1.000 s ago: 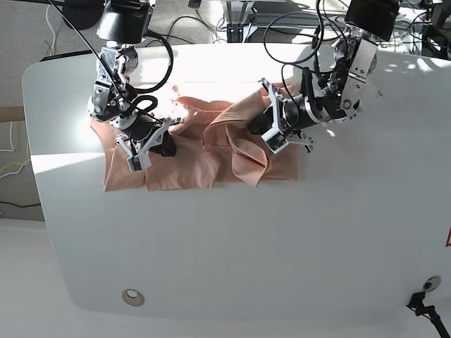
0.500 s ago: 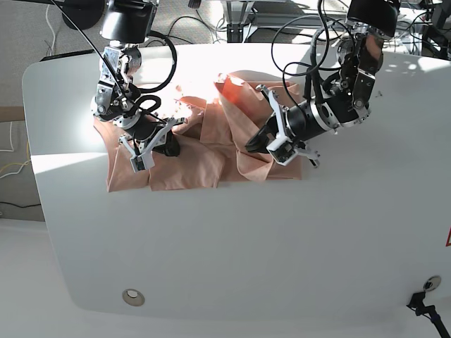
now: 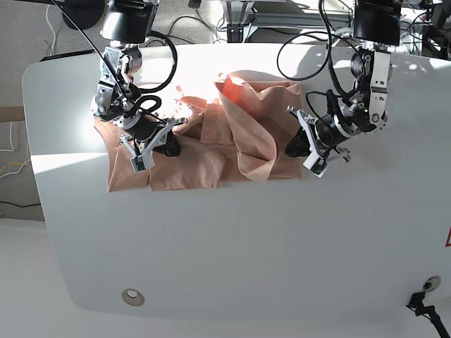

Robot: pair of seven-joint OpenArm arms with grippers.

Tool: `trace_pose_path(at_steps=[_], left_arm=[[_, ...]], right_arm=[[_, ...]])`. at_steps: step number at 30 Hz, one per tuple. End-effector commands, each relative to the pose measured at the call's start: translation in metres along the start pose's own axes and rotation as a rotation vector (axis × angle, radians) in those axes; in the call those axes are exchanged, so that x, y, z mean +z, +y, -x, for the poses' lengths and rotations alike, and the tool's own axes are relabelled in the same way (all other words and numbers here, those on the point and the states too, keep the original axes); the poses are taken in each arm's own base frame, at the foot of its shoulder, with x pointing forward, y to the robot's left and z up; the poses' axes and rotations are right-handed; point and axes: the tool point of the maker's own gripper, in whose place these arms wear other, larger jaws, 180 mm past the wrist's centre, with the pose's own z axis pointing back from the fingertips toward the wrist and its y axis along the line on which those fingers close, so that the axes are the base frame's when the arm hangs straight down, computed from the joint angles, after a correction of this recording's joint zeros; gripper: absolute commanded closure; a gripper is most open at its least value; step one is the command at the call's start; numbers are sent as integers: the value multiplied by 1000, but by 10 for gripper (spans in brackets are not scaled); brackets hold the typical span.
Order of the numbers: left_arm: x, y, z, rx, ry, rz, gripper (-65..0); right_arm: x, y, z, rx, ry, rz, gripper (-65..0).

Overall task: Fold the T-shirt properly
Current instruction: 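Lay the folded end down and flatten it with the left gripper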

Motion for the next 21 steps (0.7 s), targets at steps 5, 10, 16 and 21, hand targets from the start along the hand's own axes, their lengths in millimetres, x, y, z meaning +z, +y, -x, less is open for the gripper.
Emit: trace_pose_path(at_steps=[5, 10, 16, 21], left_arm=[[-20, -1, -34, 51, -98, 28, 0], [-41, -43, -58, -21, -112, 134, 0], [-57, -88, -81, -58, -147, 235, 0], [-50, -95, -106, -84, -214, 240, 0]], right_arm=[[1, -5, 14, 22, 77, 26, 0], [1, -5, 14, 22, 77, 26, 0], [2, -6, 14, 20, 76, 28, 0], [2, -6, 14, 21, 77, 29, 0]])
